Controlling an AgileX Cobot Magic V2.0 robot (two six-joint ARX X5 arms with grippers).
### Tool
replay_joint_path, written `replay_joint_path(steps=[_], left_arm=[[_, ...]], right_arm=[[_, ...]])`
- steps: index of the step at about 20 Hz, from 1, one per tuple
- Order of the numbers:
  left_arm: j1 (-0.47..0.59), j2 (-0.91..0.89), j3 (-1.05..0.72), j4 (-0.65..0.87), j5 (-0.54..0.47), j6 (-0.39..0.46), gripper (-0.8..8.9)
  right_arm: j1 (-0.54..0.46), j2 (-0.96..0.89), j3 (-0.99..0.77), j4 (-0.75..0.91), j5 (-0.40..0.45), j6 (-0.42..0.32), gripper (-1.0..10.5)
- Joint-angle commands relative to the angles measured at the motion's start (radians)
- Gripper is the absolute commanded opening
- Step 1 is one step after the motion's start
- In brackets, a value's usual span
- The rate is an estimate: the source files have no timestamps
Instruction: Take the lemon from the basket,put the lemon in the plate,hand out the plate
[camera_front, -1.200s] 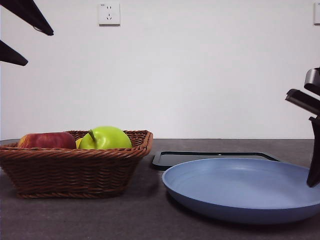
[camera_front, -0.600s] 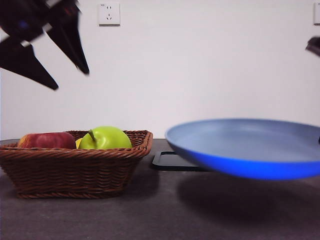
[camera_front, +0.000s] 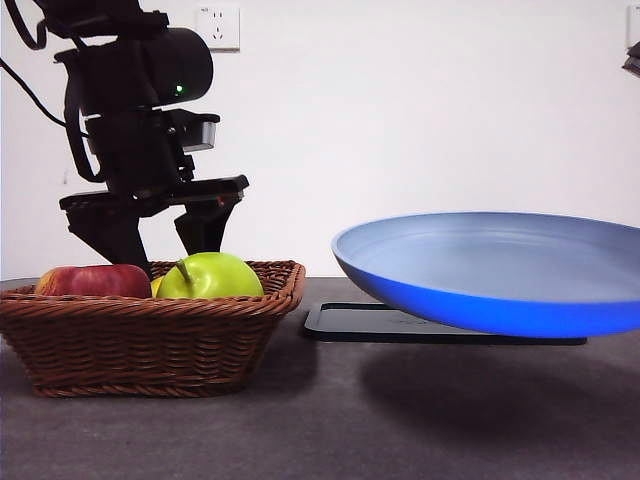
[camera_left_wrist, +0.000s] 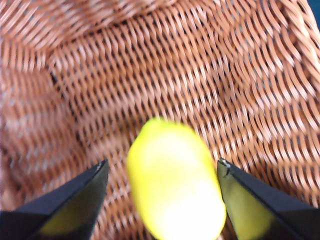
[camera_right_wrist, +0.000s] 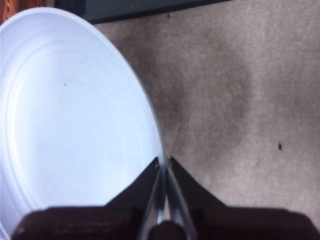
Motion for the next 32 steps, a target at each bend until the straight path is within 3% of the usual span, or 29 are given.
replay_joint_path(steps=[1,4,9,11,13,17,19,21,24,29,32], left_arm=[[-0.018,0.021,0.017,0.016,0.005,0.014,3.76],[-0.019,0.037,0.017,0.008,0.079,0.029,3.76],[-0.019,0.073,0.017,0.004,0.049,0.030,3.61],[-0.018,0.073,0.017,0.003,0.050,0.042,1.97],[-0.014,0.058,0.022,-0.007,0.049,0.076,1.65],[-0.003,-0.105,0.087,-0.035,0.055,0.079,1.65],[-0.021,-0.212,0.126,-0.044,0.149,0.079,1.65],[-0.082,-0.286,0.131,-0.011,0.296,0.073,1.65],[-0.264,-0.282,0.131,-0.014,0.283,0.071,1.65],[-0.515,-0.196,0.131,0.065,0.040,0.076,1.71],[-0.564,-0.116,0.131,0.095,0.024,0.079,2.19]], right_arm=[[0.001,0.003,0.013,0.013,-0.002,0.006,0.0],[0.001,0.003,0.013,0.014,-0.002,0.006,0.0],[0.001,0.003,0.013,0.013,-0.002,0.006,0.0],[0.001,0.003,0.013,0.013,-0.002,0.006,0.0],[0.001,0.003,0.013,0.013,-0.002,0.006,0.0],[0.001,0.004,0.013,0.014,-0.003,0.049,0.0],[0.002,0.015,0.013,0.015,-0.010,0.086,0.0],[0.002,0.026,0.022,0.020,-0.011,0.098,0.0],[0.003,0.035,0.045,0.017,-0.016,0.112,0.0],[0.003,0.035,0.045,0.010,-0.063,0.112,0.0],[0.003,0.035,0.045,-0.014,-0.063,0.111,0.0]])
